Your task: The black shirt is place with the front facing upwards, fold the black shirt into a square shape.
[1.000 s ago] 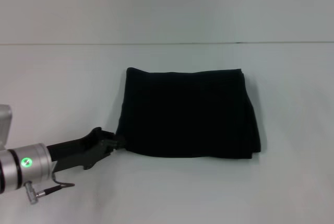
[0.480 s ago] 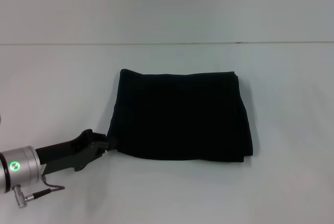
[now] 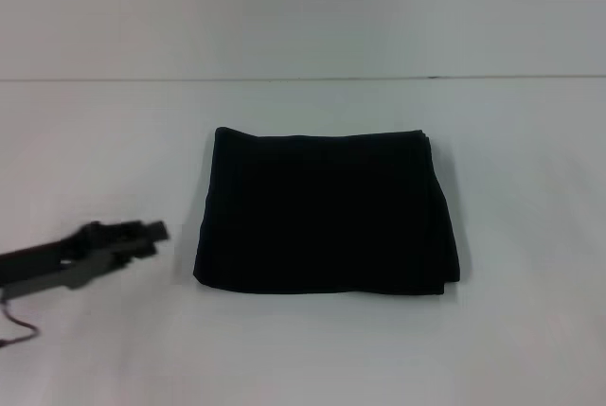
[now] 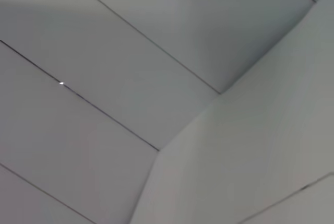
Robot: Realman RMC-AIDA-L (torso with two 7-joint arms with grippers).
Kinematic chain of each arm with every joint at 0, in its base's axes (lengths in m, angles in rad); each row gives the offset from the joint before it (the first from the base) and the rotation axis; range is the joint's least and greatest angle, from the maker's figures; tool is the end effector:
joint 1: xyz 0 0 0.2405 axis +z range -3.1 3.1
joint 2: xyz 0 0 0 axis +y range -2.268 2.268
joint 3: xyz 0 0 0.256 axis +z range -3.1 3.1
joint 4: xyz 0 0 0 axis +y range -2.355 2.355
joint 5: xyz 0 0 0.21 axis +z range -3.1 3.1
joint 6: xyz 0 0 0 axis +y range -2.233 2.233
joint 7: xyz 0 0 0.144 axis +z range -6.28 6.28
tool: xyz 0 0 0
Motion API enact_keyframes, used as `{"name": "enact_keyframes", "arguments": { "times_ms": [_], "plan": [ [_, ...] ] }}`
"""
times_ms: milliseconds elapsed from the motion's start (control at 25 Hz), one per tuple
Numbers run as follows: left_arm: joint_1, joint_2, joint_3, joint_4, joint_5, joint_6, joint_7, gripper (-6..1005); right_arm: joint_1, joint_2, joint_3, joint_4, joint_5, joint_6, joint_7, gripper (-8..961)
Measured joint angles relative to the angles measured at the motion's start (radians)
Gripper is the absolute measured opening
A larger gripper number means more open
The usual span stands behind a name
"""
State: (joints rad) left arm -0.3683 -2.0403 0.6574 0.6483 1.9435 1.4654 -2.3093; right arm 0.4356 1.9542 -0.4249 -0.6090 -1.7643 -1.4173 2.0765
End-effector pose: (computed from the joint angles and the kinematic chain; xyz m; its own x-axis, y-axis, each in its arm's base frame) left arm -0.3269 0.3011 0.0232 -0.0858 0.8434 0.5304 0.9571 -0.0782 0.2791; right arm 0.3301 0.3441 0.1075 0.0061 -0.5432 -0.8396 -0.9471 -0.2725 0.1695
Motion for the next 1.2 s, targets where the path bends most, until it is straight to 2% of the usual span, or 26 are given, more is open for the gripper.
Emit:
{"name": "enact_keyframes", "arguments": {
  "times_ms": [120, 240, 360, 440, 520, 640, 800, 920, 1200],
  "plan": [
    [0.015, 0.004, -0.083, 0.039, -0.008, 0.075, 0.102, 293, -0.002, 0.001, -0.001, -0.007, -0.017, 0.003, -0.023, 928],
    [0.002, 0.005, -0.140, 0.055, -0.012, 0.157, 0.278, 533, 0.000, 0.001, -0.009, -0.023, -0.062, -0.019, -0.099, 928],
    [-0.026, 0.006, -0.136, 0.056, -0.007, 0.161, 0.388, 597, 0.005, 0.007, -0.038, -0.058, -0.105, -0.039, -0.207, 927],
    [-0.047, 0.005, -0.125, 0.053, -0.004, 0.146, 0.475, 639, 0.009, 0.022, -0.069, -0.086, -0.123, -0.040, -0.317, 927],
    [-0.071, -0.005, -0.110, 0.051, -0.003, 0.134, 0.566, 682, 0.014, 0.043, -0.102, -0.105, -0.135, -0.037, -0.442, 927],
    [-0.109, -0.030, -0.074, 0.051, -0.002, 0.106, 0.667, 746, 0.025, 0.084, -0.132, -0.118, -0.147, -0.020, -0.593, 927],
    [-0.140, -0.051, 0.034, 0.055, -0.001, 0.064, 0.728, 858, 0.045, 0.127, -0.160, -0.121, -0.168, -0.005, -0.686, 928],
    [-0.157, -0.058, 0.095, 0.058, 0.000, 0.027, 0.745, 949, 0.060, 0.131, -0.212, -0.108, -0.172, 0.004, -0.722, 928],
    [-0.197, -0.060, 0.108, 0.058, 0.007, -0.012, 0.718, 948, 0.096, 0.133, -0.334, -0.106, -0.172, 0.037, -0.727, 928]
  ]
}}
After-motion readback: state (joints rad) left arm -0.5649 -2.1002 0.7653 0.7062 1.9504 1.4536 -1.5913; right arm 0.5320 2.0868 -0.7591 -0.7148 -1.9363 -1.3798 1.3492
